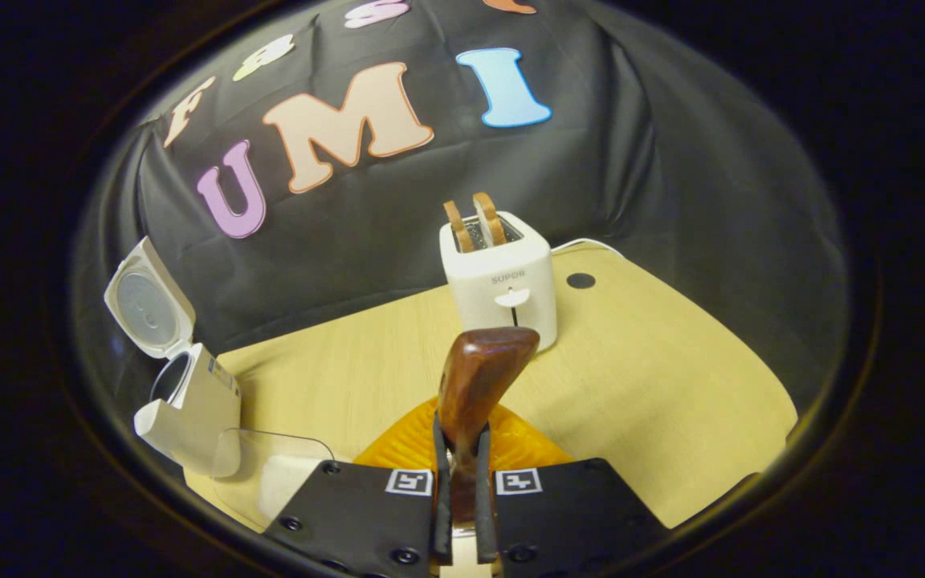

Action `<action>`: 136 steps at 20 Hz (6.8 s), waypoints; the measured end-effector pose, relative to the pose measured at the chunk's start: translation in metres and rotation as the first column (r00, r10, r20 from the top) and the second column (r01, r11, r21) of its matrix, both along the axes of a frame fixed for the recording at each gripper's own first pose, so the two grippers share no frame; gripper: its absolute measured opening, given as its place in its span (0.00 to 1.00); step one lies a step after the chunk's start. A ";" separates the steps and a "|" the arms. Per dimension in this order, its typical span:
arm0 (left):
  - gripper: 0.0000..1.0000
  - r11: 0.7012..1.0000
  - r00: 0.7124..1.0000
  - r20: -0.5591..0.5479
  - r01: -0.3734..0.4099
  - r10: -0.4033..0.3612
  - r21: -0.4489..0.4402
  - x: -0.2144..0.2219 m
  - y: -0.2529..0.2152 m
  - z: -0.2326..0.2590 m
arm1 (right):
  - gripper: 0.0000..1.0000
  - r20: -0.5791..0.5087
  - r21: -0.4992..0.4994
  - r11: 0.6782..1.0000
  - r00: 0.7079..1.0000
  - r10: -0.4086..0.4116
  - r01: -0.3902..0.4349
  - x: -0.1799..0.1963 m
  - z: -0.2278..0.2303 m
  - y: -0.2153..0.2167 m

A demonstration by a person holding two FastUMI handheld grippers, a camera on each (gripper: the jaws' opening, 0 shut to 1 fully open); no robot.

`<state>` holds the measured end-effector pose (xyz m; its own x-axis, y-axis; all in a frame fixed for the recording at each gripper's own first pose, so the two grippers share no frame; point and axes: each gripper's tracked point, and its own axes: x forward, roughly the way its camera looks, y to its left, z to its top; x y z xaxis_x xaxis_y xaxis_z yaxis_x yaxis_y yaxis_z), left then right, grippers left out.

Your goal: Close the left gripper, press the button to open the rice cooker; take a wooden spoon from the chopstick holder with the right hand, scoop a spoonful of rice and pour it into the rice cooker, then put the wooden spoon back into the chopstick holder.

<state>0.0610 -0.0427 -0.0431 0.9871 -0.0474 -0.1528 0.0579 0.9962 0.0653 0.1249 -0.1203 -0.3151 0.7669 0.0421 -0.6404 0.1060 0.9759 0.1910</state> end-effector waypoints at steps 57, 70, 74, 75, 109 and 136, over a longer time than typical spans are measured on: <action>0.93 0.984 0.984 -0.032 -0.178 0.178 -0.004 0.256 0.150 -0.002 | 1.00 0.207 -0.326 0.944 0.978 0.028 0.042 -0.066 0.120 -0.012; 0.94 0.988 0.987 -0.051 -0.154 0.153 -0.009 0.221 0.140 -0.001 | 0.99 0.242 -0.248 0.968 0.964 0.108 -0.046 -0.051 0.123 0.028; 0.95 0.988 0.987 -0.056 -0.153 0.152 -0.009 0.199 0.136 -0.003 | 0.99 0.244 -0.226 0.972 0.962 0.119 -0.063 -0.049 0.124 0.033; 0.96 0.988 0.987 -0.060 -0.153 0.152 -0.009 0.196 0.133 -0.005 | 0.99 0.245 -0.220 0.973 0.962 0.123 -0.069 -0.048 0.124 0.035; 0.95 0.982 0.921 -0.355 -0.187 0.163 -0.033 0.040 0.106 -0.131 | 1.00 0.250 -0.199 0.962 0.939 0.235 -0.188 -0.065 0.133 0.056; 0.96 0.988 0.911 -0.383 -0.148 0.152 0.040 0.005 0.096 -0.161 | 1.00 0.298 -0.194 0.954 0.912 0.281 -0.230 -0.067 0.153 0.091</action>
